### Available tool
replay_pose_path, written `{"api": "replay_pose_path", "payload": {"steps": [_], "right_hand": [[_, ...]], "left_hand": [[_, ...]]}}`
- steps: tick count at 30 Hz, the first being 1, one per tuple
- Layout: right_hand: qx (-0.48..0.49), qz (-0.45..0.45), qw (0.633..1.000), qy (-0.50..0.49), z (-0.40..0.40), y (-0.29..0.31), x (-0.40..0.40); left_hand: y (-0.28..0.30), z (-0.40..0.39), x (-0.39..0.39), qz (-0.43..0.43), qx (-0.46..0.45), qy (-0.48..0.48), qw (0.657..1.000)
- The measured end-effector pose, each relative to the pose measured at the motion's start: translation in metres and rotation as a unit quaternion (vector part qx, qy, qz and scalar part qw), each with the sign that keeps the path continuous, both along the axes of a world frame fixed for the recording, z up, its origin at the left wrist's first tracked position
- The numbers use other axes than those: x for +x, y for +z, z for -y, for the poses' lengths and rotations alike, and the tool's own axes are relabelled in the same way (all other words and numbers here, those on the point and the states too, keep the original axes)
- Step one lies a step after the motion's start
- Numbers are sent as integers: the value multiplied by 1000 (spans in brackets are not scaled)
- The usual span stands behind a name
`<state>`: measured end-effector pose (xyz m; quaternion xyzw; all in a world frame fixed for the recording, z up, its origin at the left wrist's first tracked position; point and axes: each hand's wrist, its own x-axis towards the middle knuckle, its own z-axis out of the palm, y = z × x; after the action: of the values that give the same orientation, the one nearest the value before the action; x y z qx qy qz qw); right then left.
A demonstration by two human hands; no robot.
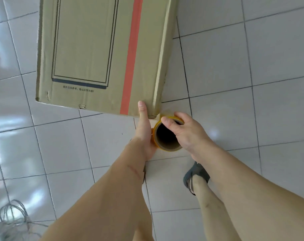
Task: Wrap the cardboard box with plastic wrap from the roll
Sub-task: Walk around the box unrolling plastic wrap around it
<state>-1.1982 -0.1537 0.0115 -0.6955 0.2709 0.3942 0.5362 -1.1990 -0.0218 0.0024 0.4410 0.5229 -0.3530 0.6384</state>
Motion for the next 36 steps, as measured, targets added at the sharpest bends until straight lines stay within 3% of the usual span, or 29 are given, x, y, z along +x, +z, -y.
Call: {"api": "replay_pose_path", "payload": {"steps": [5, 12, 17, 23, 31, 36], "right_hand": [[20, -1, 1000, 7, 10, -6, 5], [-43, 36, 996, 68, 17, 7, 18], [-64, 28, 992, 101, 16, 13, 41], [-73, 13, 987, 144, 12, 17, 53], [-129, 75, 934, 325, 27, 18, 97], [-112, 102, 900, 409, 21, 11, 127]], "left_hand": [[-2, 20, 1, 0, 57, 55, 997], [-5, 15, -1, -6, 19, 57, 998], [-6, 27, 2, -8, -6, 114, 993], [-50, 46, 1, -4, 43, 184, 982], [-7, 54, 18, -14, 23, 231, 973], [-5, 66, 26, -5, 34, 284, 958]]}}
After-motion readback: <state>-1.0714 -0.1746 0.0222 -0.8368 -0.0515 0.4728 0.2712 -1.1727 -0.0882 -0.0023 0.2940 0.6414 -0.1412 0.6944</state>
